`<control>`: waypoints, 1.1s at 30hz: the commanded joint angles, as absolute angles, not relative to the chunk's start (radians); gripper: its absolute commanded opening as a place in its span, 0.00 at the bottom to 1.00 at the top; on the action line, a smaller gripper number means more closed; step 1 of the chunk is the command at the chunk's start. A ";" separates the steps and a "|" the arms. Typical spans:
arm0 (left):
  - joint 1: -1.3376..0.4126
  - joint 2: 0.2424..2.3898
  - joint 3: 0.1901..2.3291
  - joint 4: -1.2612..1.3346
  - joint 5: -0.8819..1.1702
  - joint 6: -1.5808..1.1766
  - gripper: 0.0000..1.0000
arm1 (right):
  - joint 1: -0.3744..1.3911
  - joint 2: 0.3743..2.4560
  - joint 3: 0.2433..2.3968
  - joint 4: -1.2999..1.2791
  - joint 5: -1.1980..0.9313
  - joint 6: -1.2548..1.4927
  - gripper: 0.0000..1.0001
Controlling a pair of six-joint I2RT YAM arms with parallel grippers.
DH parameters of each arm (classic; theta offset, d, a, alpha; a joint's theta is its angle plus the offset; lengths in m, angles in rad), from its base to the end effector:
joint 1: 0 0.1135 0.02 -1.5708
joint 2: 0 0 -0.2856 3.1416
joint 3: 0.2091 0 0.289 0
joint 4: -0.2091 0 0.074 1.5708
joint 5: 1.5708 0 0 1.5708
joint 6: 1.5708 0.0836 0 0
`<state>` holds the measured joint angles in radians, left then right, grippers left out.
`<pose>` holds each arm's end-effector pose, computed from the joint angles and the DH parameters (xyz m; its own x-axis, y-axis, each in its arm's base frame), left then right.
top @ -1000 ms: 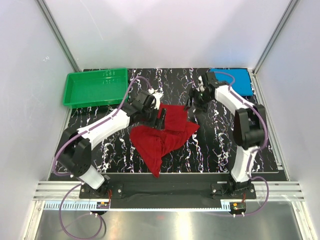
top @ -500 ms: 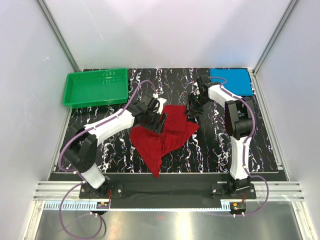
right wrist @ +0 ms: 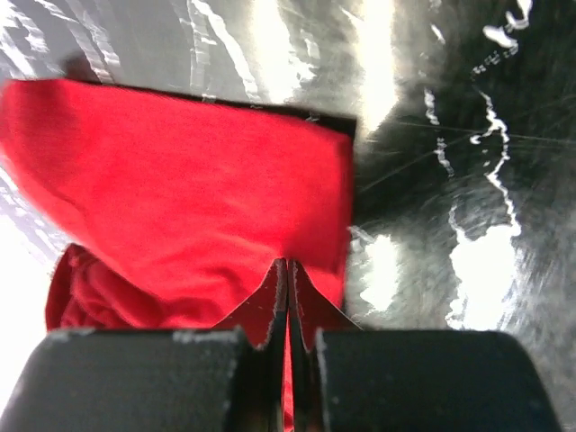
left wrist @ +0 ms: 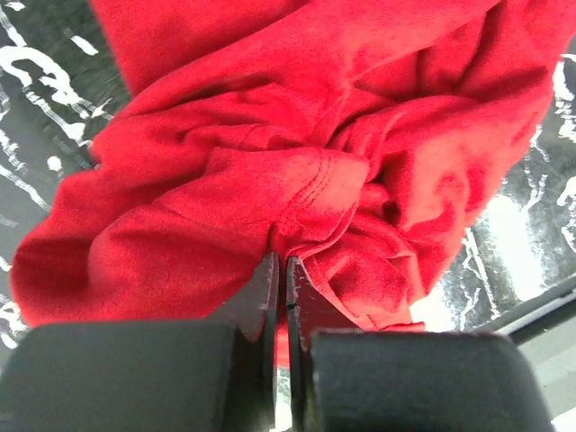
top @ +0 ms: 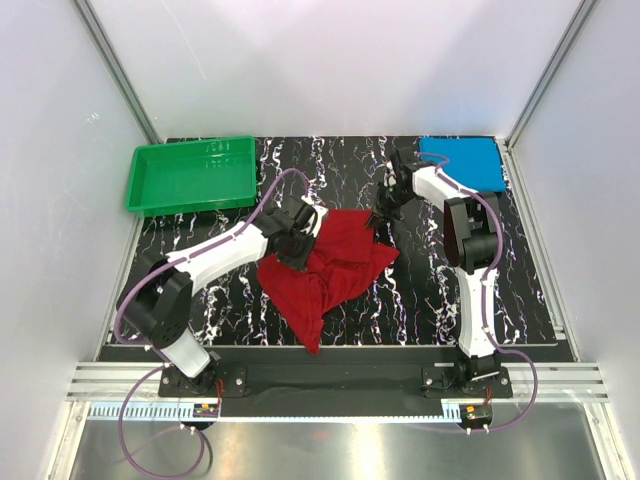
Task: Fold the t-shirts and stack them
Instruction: Flatten the tshirt out
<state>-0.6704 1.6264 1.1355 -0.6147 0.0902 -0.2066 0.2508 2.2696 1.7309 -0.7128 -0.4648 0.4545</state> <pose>0.2962 -0.2445 0.1777 -0.8188 0.3885 -0.4225 0.4930 0.8531 -0.1708 0.4982 0.1663 0.0974 -0.9836 0.1531 -0.0952 0.0820 0.8501 0.5202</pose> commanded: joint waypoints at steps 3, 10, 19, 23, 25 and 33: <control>-0.658 1.499 1.239 -0.684 -0.067 -0.161 0.00 | 0.259 2.174 1.931 -0.828 -0.428 0.463 0.00; -0.519 1.258 1.420 -0.726 -0.098 -0.134 0.00 | 0.247 1.999 2.265 -0.980 -0.309 0.454 0.00; -0.495 0.962 1.453 -0.758 -0.038 -0.279 0.00 | 0.244 1.740 1.867 -0.831 -0.431 0.504 0.26; -0.495 0.718 1.297 -0.897 -0.190 -0.483 0.00 | 0.284 1.655 1.597 -0.723 -0.476 0.528 0.40; -0.494 0.576 1.168 -0.969 -0.236 -0.595 0.16 | 0.304 1.652 1.504 -0.712 -0.456 0.519 0.41; -0.495 0.409 1.015 -1.203 -0.265 -0.730 0.85 | 0.325 1.819 1.480 -0.710 -0.393 0.431 0.53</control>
